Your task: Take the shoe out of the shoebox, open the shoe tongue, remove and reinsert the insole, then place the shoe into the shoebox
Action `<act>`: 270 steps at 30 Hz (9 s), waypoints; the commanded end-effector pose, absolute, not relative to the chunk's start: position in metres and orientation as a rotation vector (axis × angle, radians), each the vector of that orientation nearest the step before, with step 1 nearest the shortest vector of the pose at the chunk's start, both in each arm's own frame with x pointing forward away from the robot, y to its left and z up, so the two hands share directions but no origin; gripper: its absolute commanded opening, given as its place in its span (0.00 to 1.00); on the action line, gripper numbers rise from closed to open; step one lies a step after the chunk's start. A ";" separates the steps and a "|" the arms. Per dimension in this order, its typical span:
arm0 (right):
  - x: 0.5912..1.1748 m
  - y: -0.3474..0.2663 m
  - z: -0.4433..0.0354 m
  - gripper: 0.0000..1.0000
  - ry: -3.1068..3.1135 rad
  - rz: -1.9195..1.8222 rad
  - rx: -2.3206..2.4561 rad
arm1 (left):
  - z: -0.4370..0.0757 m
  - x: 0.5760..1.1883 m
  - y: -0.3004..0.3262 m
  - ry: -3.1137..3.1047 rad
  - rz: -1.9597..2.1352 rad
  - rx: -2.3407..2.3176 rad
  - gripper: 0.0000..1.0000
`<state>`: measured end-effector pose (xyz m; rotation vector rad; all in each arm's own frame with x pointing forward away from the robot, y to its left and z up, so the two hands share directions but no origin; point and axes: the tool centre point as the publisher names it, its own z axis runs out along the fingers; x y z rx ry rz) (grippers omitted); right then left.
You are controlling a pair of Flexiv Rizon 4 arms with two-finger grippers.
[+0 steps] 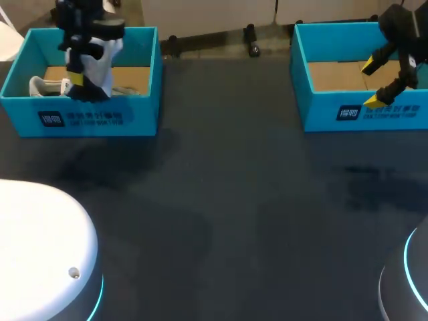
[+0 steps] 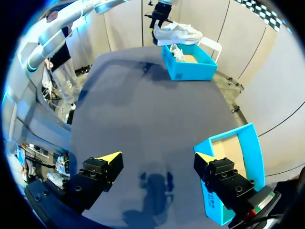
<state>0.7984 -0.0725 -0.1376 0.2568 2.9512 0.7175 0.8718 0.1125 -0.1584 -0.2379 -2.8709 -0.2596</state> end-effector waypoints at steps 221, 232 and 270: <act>0.800 -0.072 -0.138 1.00 2.954 0.714 0.258 | -0.128 1.144 0.338 -2.137 -0.419 -2.023 0.00; 0.800 -0.072 -0.138 1.00 2.954 0.714 0.258 | -0.131 1.148 0.341 -2.037 -0.393 -2.120 0.00; 0.800 -0.072 -0.138 1.00 2.954 0.714 0.258 | -0.135 1.164 0.343 -1.740 -0.498 -2.324 0.00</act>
